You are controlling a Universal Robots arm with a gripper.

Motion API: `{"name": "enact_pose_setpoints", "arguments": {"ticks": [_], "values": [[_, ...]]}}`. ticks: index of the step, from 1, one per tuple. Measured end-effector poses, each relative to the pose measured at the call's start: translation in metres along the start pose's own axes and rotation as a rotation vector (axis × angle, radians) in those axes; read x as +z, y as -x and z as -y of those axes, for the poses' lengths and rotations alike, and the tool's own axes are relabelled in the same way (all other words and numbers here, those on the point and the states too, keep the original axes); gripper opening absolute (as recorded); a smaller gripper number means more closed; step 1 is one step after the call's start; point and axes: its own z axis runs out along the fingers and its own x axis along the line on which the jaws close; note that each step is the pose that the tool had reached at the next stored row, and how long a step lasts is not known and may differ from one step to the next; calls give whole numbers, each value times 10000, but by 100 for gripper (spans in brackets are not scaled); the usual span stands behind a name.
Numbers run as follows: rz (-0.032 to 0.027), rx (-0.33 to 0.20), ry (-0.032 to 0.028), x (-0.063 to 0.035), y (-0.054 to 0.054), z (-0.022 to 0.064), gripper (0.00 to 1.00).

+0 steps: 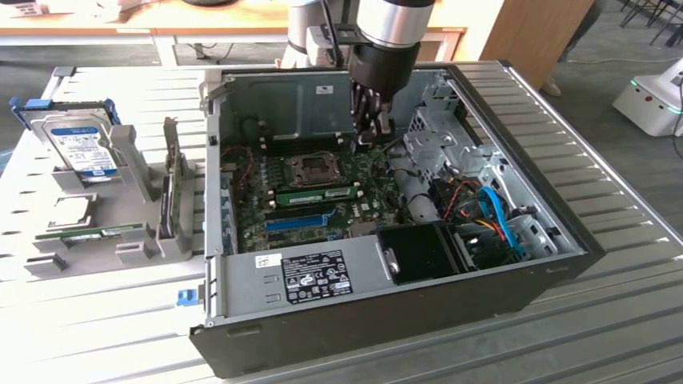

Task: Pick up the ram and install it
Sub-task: 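Press down the ram until it locks into place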

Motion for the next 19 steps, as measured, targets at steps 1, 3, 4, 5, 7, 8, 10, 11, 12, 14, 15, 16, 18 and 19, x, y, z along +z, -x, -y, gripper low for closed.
{"name": "enact_pose_setpoints", "arguments": {"ticks": [1,3,4,5,7,8,10,11,12,14,15,16,18,19], "values": [[0,0,0,12,0,0,10],[1,0,-1,36,-1,1,10],[1,0,0,47,-1,1,10],[0,0,0,57,-2,2,10],[1,0,0,76,-2,2,10],[0,0,0,86,-3,2,10],[0,0,0,103,-3,3,10],[0,1,0,111,-3,3,10],[1,0,0,119,-3,3,10],[0,0,0,134,-4,4,10],[1,0,0,142,-4,4,10],[0,0,0,150,-4,4,10],[1,1,0,168,-5,5,10],[0,1,0,178,-5,5,10]]}}
